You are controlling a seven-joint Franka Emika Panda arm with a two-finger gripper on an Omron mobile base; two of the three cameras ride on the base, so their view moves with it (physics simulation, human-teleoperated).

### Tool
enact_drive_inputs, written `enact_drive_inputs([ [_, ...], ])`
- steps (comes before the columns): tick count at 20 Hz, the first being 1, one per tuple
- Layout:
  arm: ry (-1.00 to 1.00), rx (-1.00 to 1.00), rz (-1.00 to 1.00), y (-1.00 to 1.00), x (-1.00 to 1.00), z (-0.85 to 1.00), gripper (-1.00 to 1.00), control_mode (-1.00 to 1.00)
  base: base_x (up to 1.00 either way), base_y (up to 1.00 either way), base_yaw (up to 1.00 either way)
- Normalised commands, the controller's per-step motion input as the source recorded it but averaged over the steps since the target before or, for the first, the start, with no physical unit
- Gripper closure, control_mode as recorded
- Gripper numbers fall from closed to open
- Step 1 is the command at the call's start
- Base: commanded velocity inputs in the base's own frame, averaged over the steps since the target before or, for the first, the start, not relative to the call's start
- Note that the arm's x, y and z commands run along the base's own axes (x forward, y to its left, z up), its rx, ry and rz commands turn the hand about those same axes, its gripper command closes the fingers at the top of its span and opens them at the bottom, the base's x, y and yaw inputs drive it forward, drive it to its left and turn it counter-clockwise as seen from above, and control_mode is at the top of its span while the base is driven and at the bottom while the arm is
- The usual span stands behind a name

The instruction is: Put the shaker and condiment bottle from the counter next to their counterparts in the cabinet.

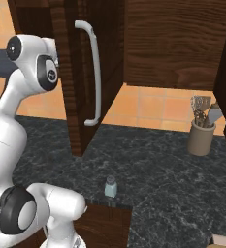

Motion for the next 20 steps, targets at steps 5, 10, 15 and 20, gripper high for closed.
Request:
enact_drive_inputs([
  [5, 0.00, 0.00, 0.00, -0.04, 0.44, 0.00, 1.00, -1.00, 0.00, 0.00, 0.00],
  [10, 0.00, 0.00, 0.00, -0.06, 0.34, -0.06, 1.00, -1.00, 0.00, 0.00, 0.00],
  [15, 0.00, 0.00, 0.00, 0.00, 0.02, -0.30, -1.00, -1.00, 0.00, 0.00, 0.00],
  [20, 0.00, 0.00, 0.00, 0.00, -0.01, -0.08, -1.00, -1.00, 0.00, 0.00, 0.00],
])
